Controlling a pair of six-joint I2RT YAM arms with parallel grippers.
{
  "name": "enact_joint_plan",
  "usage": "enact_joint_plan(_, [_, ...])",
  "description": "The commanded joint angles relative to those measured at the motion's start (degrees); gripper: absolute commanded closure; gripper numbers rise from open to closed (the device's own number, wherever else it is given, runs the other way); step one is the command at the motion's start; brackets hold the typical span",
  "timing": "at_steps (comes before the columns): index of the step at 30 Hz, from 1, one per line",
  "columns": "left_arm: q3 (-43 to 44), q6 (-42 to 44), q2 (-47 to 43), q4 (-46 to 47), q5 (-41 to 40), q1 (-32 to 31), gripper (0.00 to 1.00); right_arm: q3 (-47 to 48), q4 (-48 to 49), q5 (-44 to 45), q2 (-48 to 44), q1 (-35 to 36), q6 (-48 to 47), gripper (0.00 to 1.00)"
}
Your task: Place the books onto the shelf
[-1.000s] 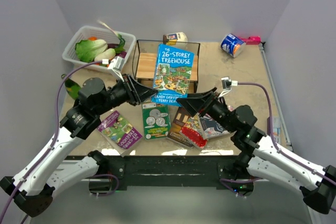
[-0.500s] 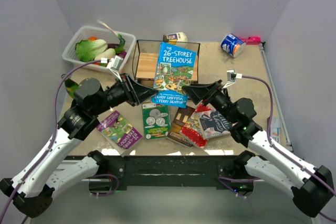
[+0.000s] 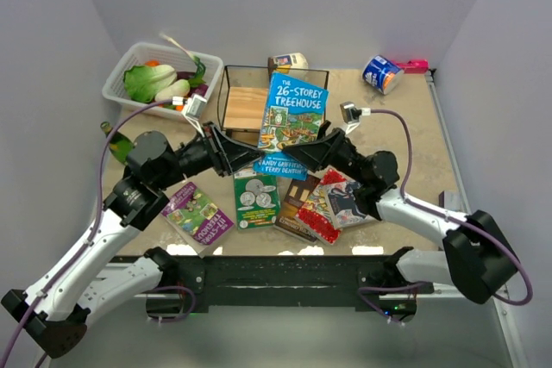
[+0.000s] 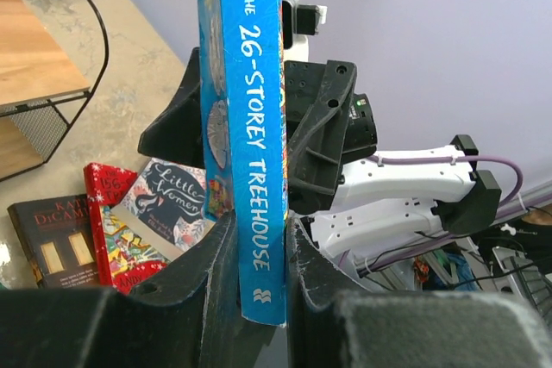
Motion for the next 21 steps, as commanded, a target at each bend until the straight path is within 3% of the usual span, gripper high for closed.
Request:
enact_joint_plan(1, [0.0, -0.4, -1.2, 9.2, 2.4, 0.0, 1.00, 3.0, 18.5, -5.3, 3.5, -0.2, 5.9, 0.20])
enact_joint_plan(4, [1.3, 2.3, -1.6, 5.5, -0.9, 0.0, 0.98, 3.2, 18.1, -6.0, 2.7, -0.5, 6.0, 0.46])
enact_joint_plan(5, [1.6, 3.2, -1.8, 3.4, -2.1, 0.0, 0.92, 3.2, 15.7, -6.2, 2.0, -0.7, 4.8, 0.51])
enact_joint_plan(6, [2.0, 4.8, -1.8, 1.1, -4.4, 0.1, 0.77, 3.5, 13.9, -6.6, 1.2, -0.8, 3.8, 0.63])
enact_joint_plan(8, [2.8, 5.9, -1.7, -0.4, -5.8, 0.8, 0.63, 4.4, 7.8, -7.6, -1.3, -0.8, 0.7, 0.83])
enact_joint_plan(9, [2.9, 6.3, -1.5, -0.6, -5.7, 1.3, 0.57, 4.7, 5.8, -8.0, -2.2, -0.8, -0.4, 1.00])
enact_joint_plan(11, [3.2, 6.6, -0.7, -0.4, -5.0, 3.4, 0.41, 5.8, -0.1, -9.5, -4.5, -1.0, -3.5, 1.00])
enact_joint_plan(14, [3.2, 6.7, 0.9, 1.2, -0.4, 9.7, 0.28, 6.6, -6.4, -10.9, -7.4, -1.3, -6.5, 1.00])
enact_joint_plan(17, [2.1, 5.6, 3.5, 8.2, 7.3, 14.3, 0.25, 7.5, -11.5, -13.4, -9.0, -1.2, -8.8, 1.00])
enact_joint_plan(21, [-0.6, -0.5, 8.1, 26.1, 21.0, 15.1, 0.24, 8.5, -14.5, -16.2, -9.9, -1.4, -9.5, 1.00])
